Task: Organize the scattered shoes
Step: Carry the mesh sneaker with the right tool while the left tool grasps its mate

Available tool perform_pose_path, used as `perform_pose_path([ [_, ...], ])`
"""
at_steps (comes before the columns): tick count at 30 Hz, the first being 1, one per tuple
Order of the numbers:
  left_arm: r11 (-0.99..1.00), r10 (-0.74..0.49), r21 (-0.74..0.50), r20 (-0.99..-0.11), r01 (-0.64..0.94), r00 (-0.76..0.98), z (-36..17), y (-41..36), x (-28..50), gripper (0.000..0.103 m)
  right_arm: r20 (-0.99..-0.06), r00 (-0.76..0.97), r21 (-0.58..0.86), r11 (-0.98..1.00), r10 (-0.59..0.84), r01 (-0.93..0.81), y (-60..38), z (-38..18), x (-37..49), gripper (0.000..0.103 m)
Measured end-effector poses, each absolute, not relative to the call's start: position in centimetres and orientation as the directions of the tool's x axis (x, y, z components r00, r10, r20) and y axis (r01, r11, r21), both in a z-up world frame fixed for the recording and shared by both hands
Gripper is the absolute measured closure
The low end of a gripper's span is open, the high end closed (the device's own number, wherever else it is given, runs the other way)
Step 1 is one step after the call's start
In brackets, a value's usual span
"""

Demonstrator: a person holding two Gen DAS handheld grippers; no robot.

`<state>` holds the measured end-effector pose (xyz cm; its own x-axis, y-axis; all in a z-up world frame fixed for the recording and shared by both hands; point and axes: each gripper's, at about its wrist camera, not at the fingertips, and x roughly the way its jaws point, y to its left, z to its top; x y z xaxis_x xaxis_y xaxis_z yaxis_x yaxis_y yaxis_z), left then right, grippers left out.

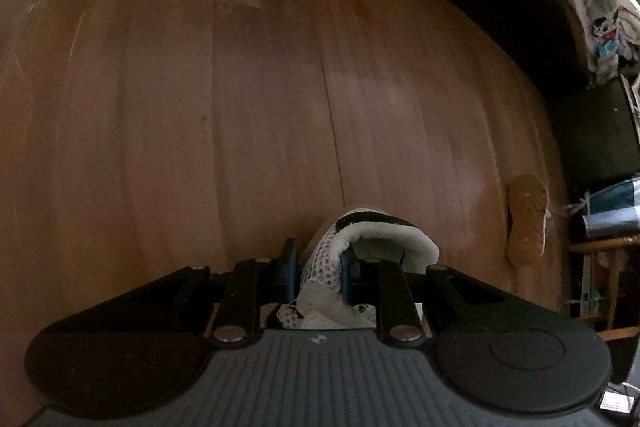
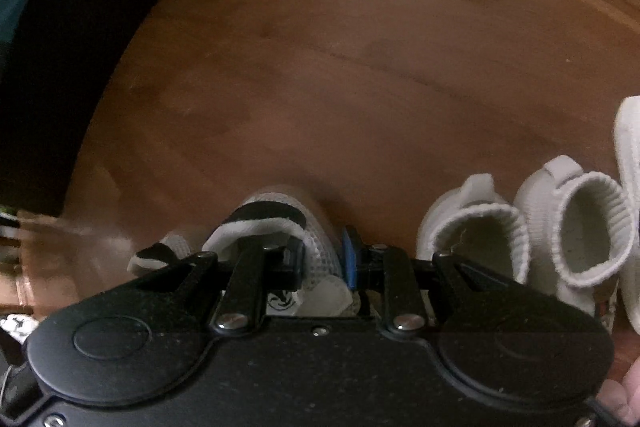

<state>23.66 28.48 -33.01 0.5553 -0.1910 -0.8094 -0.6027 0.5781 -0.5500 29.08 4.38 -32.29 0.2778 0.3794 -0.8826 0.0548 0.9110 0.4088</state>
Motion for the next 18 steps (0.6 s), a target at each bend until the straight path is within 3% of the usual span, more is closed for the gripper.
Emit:
perform_pose_path([
  [18, 0.594, -0.129, -0.502, -0.830, -0.628, 0.542, -32.6, 25.7, 24.4, 0.082, -0.918, 0.197, 0.341, 0.939, 0.344, -0.050, 5.1, -33.4, 29.4, 0.083],
])
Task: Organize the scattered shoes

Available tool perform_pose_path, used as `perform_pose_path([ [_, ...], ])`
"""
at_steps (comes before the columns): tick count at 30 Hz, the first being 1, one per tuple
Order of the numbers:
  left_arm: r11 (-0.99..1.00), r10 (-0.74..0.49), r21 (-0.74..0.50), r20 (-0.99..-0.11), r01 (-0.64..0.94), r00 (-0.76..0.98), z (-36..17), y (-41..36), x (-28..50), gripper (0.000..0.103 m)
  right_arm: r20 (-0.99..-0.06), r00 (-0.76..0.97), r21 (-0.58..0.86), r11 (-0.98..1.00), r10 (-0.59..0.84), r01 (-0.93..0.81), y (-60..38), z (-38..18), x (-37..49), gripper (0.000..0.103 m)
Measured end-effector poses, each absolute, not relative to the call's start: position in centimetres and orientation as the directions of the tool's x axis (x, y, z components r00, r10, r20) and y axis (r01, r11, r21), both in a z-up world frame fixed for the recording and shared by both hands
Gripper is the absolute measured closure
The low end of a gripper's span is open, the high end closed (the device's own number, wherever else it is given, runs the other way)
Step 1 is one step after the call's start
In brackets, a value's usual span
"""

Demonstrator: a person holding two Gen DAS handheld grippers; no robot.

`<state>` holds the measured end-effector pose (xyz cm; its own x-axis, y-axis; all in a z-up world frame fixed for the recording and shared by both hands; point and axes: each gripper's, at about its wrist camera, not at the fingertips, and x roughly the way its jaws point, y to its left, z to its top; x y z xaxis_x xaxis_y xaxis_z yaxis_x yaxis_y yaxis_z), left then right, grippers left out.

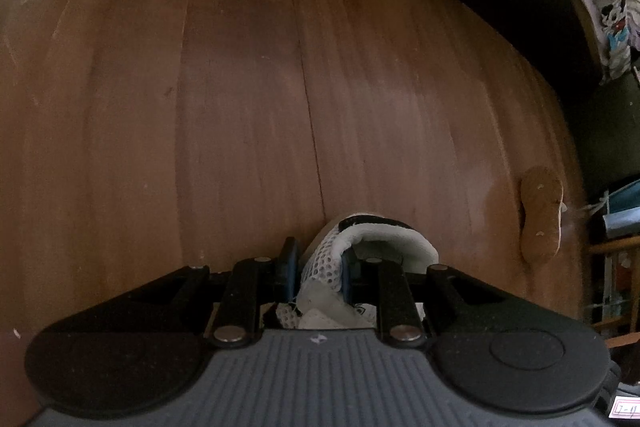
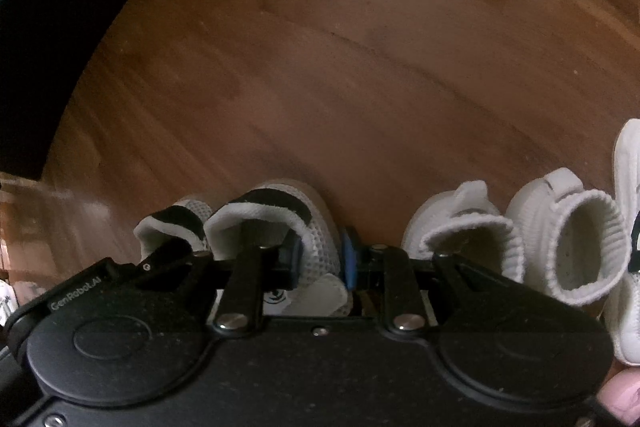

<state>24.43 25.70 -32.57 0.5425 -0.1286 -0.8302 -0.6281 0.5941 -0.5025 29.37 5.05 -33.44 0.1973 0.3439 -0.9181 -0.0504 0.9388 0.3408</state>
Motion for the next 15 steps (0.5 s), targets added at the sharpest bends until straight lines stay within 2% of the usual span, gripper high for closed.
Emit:
perform_pose_path([
  [3, 0.585, -0.122, -0.500, -0.833, -0.639, 0.540, -32.5, 25.6, 24.2, 0.082, -0.921, 0.187, 0.338, 0.940, 0.341, -0.049, 5.0, -33.7, 29.3, 0.080],
  [4, 0.581, -0.125, -0.501, -0.833, -0.641, 0.538, -32.5, 25.6, 24.1, 0.081, -0.920, 0.182, 0.345, 0.938, 0.347, -0.041, 4.9, -33.7, 29.5, 0.077],
  [6, 0.573, -0.136, -0.506, -0.834, -0.645, 0.534, -32.5, 25.7, 24.1, 0.075, -0.917, 0.174, 0.359, 0.933, 0.359, -0.029, 4.6, -33.5, 29.7, 0.063],
  [7, 0.569, -0.142, -0.509, -0.835, -0.646, 0.532, -32.5, 25.8, 24.1, 0.069, -0.915, 0.180, 0.361, 0.932, 0.362, -0.041, 4.6, -33.2, 29.7, 0.055],
  [8, 0.572, -0.144, -0.506, -0.837, -0.645, 0.529, -32.3, 25.8, 24.1, 0.061, -0.911, 0.190, 0.363, 0.930, 0.367, -0.057, 4.6, -32.7, 29.8, 0.052],
  [9, 0.579, -0.143, -0.500, -0.840, -0.643, 0.524, -32.0, 25.8, 24.2, 0.033, -0.906, 0.200, 0.365, 0.928, 0.372, -0.074, 4.5, -32.2, 29.8, 0.051],
  [10, 0.586, -0.143, -0.495, -0.843, -0.641, 0.519, -31.7, 25.7, 24.3, 0.025, -0.902, 0.205, 0.369, 0.925, 0.381, -0.094, 4.4, -31.5, 29.9, 0.050],
  [15, 0.644, -0.119, -0.481, -0.831, -0.594, 0.544, -30.1, 26.1, 24.4, 0.025, -0.851, 0.276, 0.419, 0.894, 0.447, -0.156, 1.5, -27.9, 30.8, 0.045],
])
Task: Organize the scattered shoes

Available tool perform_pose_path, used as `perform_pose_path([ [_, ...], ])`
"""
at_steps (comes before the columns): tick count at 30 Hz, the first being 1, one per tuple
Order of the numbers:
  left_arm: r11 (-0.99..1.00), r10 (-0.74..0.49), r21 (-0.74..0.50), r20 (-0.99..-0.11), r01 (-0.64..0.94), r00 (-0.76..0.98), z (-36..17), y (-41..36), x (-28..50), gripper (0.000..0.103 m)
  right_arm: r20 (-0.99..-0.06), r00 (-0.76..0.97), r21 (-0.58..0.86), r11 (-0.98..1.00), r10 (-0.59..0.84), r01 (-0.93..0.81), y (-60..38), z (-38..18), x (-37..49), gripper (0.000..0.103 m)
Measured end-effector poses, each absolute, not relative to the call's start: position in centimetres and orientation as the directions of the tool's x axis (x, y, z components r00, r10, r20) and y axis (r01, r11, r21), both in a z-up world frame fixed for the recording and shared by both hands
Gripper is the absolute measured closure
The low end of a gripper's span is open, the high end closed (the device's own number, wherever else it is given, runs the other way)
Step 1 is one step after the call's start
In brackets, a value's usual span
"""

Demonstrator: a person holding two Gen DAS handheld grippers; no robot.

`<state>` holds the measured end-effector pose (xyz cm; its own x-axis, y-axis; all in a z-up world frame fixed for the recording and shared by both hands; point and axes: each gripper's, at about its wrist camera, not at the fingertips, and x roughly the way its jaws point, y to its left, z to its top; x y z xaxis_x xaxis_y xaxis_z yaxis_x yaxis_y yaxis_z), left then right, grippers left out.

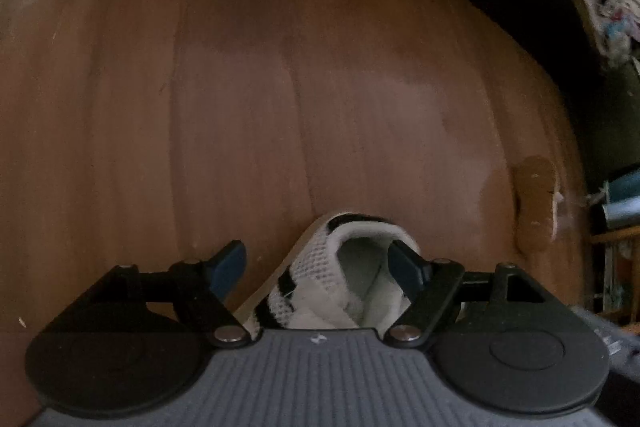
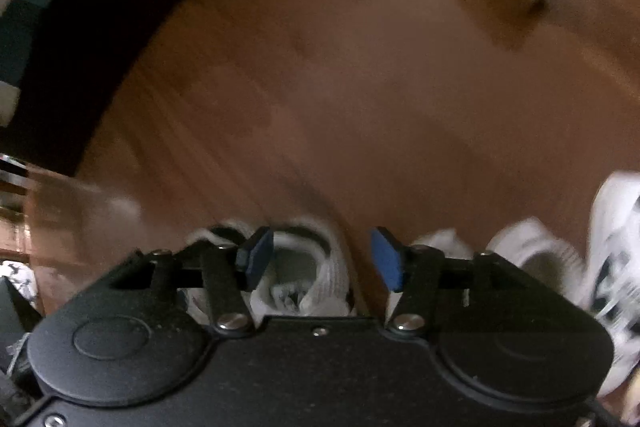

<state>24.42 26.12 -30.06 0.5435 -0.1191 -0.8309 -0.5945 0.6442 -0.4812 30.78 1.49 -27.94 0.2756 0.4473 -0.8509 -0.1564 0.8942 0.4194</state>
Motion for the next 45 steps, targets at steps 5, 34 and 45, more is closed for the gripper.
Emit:
perform_pose_path([
  [5, 0.746, -0.033, -0.426, -0.791, -0.512, 0.611, -26.9, 26.3, 24.6, 0.025, -0.801, 0.407, 0.385, 0.899, 0.438, -0.210, -4.1, -25.9, 33.1, 0.043],
  [34, 0.973, -0.054, -0.184, -0.766, -0.138, 0.641, -25.5, 20.5, 28.1, 0.025, -0.731, 0.536, 0.360, 0.906, 0.422, -0.223, -13.7, -32.5, 48.1, 0.026],
  [45, 0.967, -0.048, -0.195, -0.771, -0.164, 0.635, -25.5, 20.7, 28.9, 0.025, -0.665, 0.502, 0.304, 0.814, 0.553, -0.494, -9.4, -28.5, 44.3, 0.032],
])
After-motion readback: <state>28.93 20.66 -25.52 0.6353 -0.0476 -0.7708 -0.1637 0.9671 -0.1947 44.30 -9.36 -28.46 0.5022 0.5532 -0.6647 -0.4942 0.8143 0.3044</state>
